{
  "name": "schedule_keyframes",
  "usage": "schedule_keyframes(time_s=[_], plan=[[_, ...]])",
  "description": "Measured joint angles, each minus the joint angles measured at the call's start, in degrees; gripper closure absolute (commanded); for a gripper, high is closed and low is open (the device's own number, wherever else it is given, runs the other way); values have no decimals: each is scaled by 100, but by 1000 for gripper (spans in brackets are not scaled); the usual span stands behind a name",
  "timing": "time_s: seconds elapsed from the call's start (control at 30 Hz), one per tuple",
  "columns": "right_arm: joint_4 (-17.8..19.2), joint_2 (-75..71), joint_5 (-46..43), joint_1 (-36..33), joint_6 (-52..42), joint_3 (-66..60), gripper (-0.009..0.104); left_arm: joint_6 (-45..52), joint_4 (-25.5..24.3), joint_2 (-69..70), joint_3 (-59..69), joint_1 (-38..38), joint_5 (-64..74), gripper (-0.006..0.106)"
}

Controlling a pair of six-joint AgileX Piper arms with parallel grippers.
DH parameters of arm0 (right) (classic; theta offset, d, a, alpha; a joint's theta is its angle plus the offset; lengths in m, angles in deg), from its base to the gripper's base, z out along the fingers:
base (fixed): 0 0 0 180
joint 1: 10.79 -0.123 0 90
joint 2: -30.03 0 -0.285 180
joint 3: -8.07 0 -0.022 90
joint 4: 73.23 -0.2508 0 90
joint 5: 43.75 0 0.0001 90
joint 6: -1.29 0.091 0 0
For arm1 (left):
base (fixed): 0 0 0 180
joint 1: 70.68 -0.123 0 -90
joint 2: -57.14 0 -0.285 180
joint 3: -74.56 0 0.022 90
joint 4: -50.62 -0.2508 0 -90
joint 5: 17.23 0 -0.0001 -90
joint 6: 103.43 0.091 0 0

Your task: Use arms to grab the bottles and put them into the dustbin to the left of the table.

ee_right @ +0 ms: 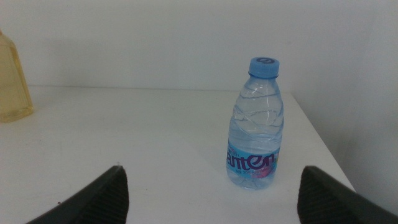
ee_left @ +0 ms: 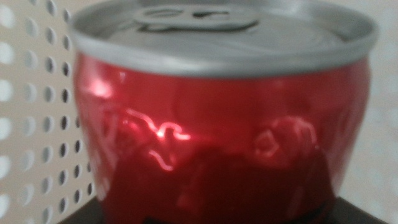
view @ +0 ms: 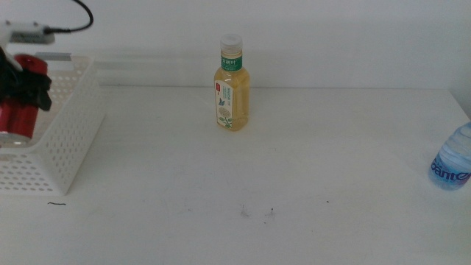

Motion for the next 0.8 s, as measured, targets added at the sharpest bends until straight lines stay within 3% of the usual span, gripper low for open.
schedule_keyframes(time_s=[0.1, 0.37, 0.53, 0.8], plan=[[0, 0, 0, 0, 0, 0, 24, 10, -22, -222, 0, 0, -58, 72], [0, 0, 0, 0, 0, 0, 24, 57, -22, -376, -14, 0, -175, 7], [0, 0, 0, 0, 0, 0, 24, -146, -122, -304, -176, 77, -45, 7], [0, 0, 0, 0, 0, 0, 24, -1091, -1189, 1013, -72, 792, 14, 7]])
